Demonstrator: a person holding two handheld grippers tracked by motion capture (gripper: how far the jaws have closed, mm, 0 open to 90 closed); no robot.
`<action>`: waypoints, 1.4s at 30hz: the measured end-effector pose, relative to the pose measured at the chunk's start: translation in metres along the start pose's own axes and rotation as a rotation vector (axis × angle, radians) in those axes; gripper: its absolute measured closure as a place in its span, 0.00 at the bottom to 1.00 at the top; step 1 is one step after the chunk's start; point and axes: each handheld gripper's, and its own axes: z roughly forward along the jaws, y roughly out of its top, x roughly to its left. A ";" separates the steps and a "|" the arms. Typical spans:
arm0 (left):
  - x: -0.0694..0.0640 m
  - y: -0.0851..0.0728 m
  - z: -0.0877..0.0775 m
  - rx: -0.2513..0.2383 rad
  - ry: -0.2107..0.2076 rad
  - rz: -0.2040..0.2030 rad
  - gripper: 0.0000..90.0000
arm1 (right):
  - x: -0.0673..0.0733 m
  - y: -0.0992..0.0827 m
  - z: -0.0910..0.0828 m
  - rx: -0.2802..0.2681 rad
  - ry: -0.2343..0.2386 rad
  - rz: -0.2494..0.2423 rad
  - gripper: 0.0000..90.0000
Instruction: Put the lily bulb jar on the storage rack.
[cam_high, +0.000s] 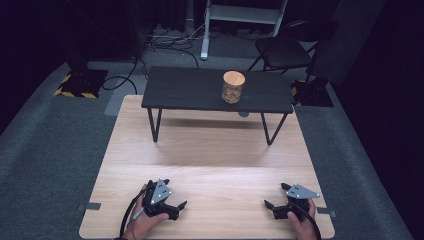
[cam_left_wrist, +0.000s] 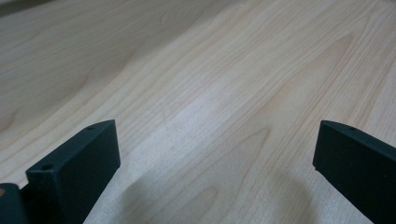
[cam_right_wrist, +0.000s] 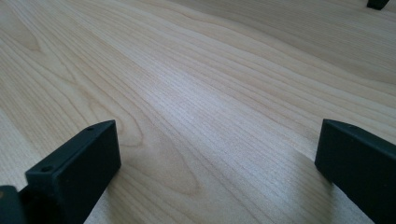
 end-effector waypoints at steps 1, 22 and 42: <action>-0.002 0.001 0.001 0.009 0.011 0.003 0.01 | 0.000 0.000 0.000 0.000 0.000 0.000 0.00; 0.004 0.000 0.005 0.017 -0.028 -0.010 0.00 | 0.000 0.000 0.000 0.000 0.003 -0.002 0.00; 0.004 0.000 0.005 0.016 -0.030 -0.010 0.00 | 0.000 0.000 0.000 0.000 0.002 -0.002 0.00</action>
